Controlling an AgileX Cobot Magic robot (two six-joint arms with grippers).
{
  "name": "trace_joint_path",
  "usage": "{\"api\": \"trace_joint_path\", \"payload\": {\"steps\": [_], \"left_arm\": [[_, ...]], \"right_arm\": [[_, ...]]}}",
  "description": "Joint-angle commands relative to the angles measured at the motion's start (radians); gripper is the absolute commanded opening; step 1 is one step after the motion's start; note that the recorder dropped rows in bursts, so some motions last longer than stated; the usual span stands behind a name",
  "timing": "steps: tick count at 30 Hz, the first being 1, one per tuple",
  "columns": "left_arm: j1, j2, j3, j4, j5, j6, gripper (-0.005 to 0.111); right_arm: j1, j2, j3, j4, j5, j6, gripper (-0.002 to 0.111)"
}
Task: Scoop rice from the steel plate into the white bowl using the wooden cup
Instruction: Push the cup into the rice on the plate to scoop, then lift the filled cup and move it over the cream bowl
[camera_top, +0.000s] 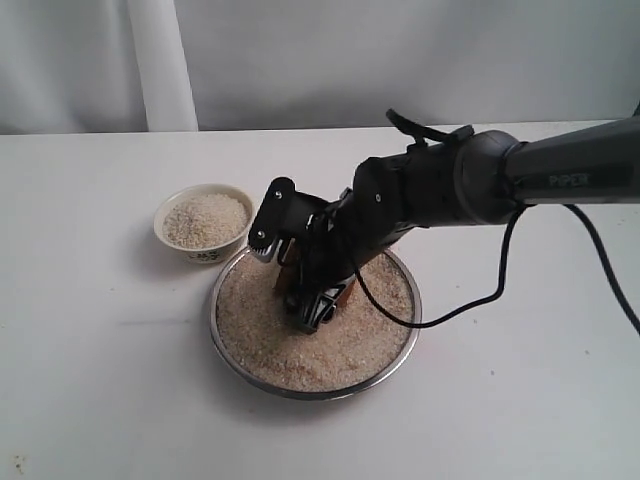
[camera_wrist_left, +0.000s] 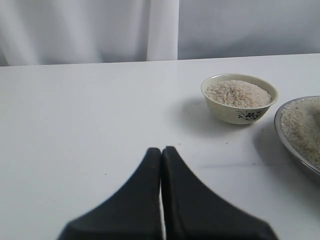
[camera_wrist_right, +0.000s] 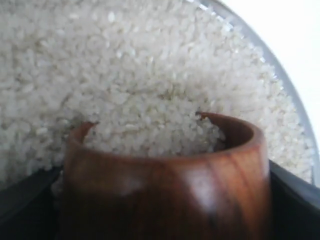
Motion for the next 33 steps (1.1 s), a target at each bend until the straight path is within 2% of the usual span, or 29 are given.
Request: {"api": "trace_joint_path", "payload": {"steps": [1,12,27,33], "left_arm": [[-0.006,-0.003,0.002,0.000,-0.004,0.000,0.000],[-0.006,-0.003,0.002,0.000,-0.004,-0.004,0.000],[-0.006,-0.003,0.002,0.000,-0.004,-0.004,0.000],[-0.006,-0.003,0.002,0.000,-0.004,-0.004,0.000]], "right_arm": [[-0.003,-0.054,0.001,0.033,-0.047,-0.008,0.000],[-0.003,-0.102,0.001,0.050,-0.064,-0.005,0.000],[0.000,-0.104,-0.001,0.133,-0.310,-0.002,0.000],[0.019,-0.102,-0.095,0.133,-0.287,-0.002,0.000]]}}
